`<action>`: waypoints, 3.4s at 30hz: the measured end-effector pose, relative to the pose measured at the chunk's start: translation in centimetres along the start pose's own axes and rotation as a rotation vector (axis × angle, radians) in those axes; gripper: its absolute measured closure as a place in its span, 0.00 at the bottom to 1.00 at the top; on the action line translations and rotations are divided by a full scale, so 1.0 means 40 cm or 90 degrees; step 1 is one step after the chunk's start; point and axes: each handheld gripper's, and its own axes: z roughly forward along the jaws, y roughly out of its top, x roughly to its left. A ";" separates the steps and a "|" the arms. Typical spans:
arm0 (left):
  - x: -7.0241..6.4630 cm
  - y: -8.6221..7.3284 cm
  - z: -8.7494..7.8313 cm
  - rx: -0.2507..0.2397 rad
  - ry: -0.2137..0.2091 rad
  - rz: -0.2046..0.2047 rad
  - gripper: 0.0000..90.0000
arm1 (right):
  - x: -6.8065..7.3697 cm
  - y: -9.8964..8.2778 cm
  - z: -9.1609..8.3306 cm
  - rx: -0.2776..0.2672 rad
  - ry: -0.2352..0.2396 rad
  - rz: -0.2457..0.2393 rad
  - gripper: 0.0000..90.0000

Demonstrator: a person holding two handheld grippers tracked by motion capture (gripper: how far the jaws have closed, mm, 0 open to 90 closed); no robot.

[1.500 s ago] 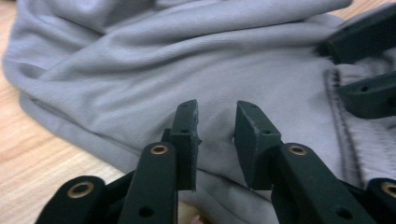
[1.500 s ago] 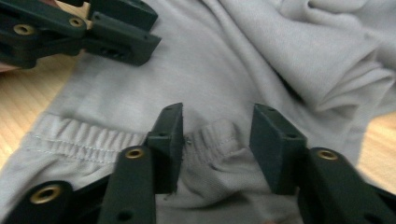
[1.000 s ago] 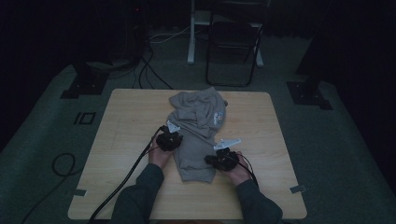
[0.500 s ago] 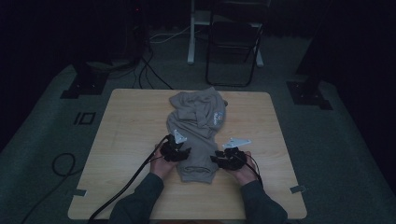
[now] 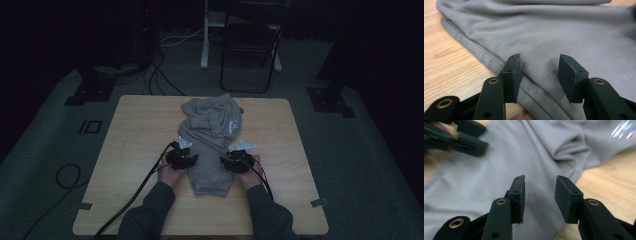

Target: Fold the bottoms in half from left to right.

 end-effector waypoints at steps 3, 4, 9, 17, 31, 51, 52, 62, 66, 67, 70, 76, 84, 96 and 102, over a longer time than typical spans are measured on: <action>-0.013 -0.011 -0.013 0.005 -0.012 0.008 0.65 | 0.016 -0.012 0.003 0.017 -0.001 -0.008 0.73; -0.020 -0.019 -0.019 0.002 -0.017 0.012 0.66 | 0.023 -0.017 -0.004 0.022 0.004 -0.012 0.74; -0.068 -0.070 -0.071 0.004 -0.049 0.032 0.66 | 0.065 -0.065 -0.054 0.026 0.029 -0.040 0.76; -0.116 -0.112 -0.144 0.038 -0.118 0.077 0.64 | 0.113 -0.101 -0.120 0.091 0.120 -0.071 0.74; 0.028 -0.013 -0.024 -0.003 -0.033 -0.043 0.67 | -0.013 0.059 0.024 -0.008 -0.022 0.016 0.70; -0.127 -0.119 -0.143 0.007 -0.135 0.076 0.68 | 0.030 -0.087 -0.108 0.078 0.030 -0.037 0.77; -0.118 -0.112 -0.147 -0.015 -0.124 0.071 0.68 | 0.031 -0.084 -0.110 0.089 0.039 -0.037 0.76; 0.000 -0.062 -0.068 -0.006 -0.042 -0.044 0.71 | 0.024 0.103 -0.016 -0.033 0.009 -0.035 0.74; -0.015 -0.070 -0.068 -0.009 -0.034 -0.017 0.72 | 0.025 0.194 0.070 -0.029 -0.003 -0.046 0.72; -0.018 -0.073 -0.067 -0.016 -0.035 -0.019 0.73 | 0.027 0.213 0.093 -0.023 -0.010 -0.052 0.70; -0.021 -0.083 -0.067 -0.033 -0.030 -0.019 0.77 | 0.040 0.256 0.157 -0.002 -0.036 -0.072 0.62; -0.024 -0.088 -0.071 -0.031 -0.037 -0.021 0.92 | 0.044 0.296 0.265 0.069 -0.078 -0.091 0.76; -0.028 -0.093 -0.077 -0.030 -0.037 -0.022 0.95 | -0.099 0.315 0.150 -0.025 -0.096 0.025 0.98; -0.046 -0.104 -0.087 -0.030 -0.052 -0.001 0.94 | -0.313 0.214 0.113 0.041 -0.155 0.123 0.90; -0.051 -0.105 -0.089 -0.034 -0.069 0.012 0.75 | -0.287 0.196 0.081 0.009 -0.156 0.156 0.63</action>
